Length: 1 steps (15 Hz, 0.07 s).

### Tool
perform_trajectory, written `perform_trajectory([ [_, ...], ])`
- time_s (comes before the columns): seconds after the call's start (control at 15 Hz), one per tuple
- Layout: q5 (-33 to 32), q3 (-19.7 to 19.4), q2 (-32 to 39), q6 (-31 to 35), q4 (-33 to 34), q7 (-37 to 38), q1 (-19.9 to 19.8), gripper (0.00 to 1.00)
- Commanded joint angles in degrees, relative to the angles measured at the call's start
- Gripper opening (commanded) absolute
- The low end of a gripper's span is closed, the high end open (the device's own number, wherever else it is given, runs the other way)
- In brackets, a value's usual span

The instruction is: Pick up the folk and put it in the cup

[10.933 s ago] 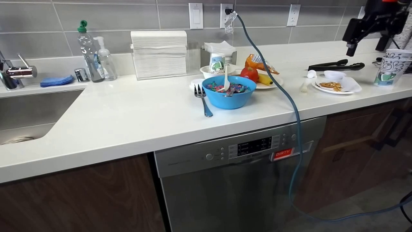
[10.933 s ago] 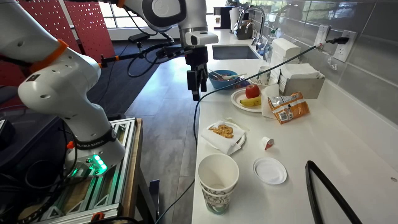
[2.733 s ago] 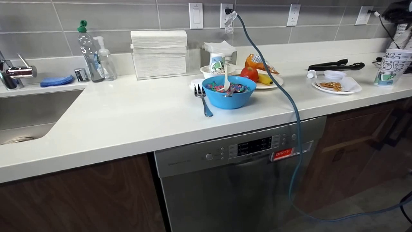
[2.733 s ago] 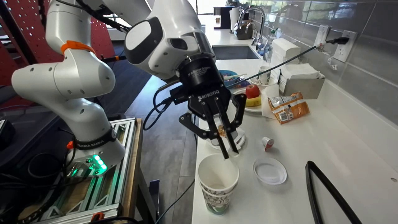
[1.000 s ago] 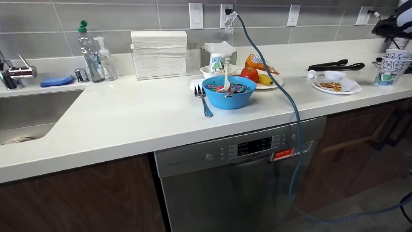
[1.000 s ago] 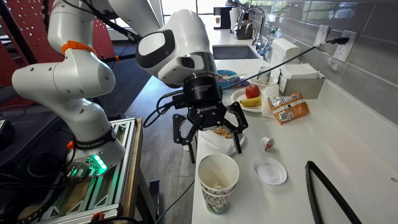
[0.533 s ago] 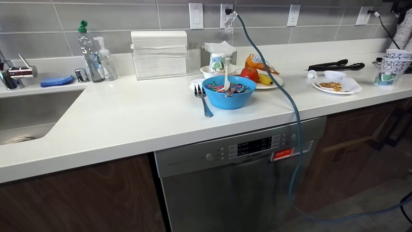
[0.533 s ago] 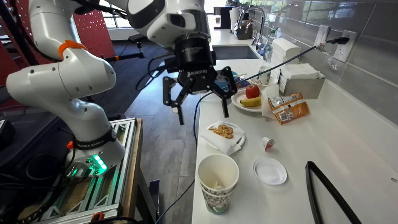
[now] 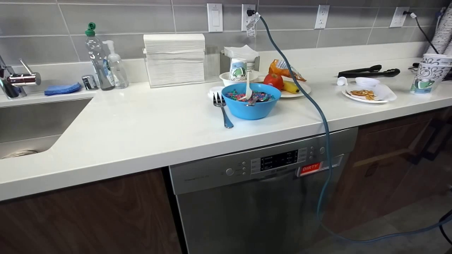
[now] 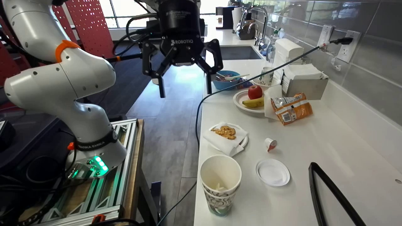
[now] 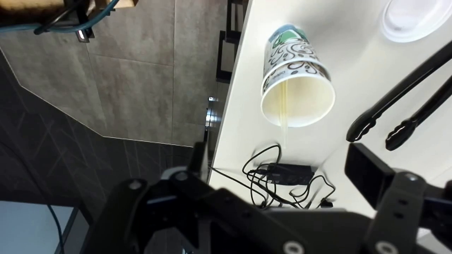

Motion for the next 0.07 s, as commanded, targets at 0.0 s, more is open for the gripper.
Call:
perform_trajectory([
  [0.0,-4.6,-4.0,2.2,-0.6,0.2,3.9,5.3,1.0],
])
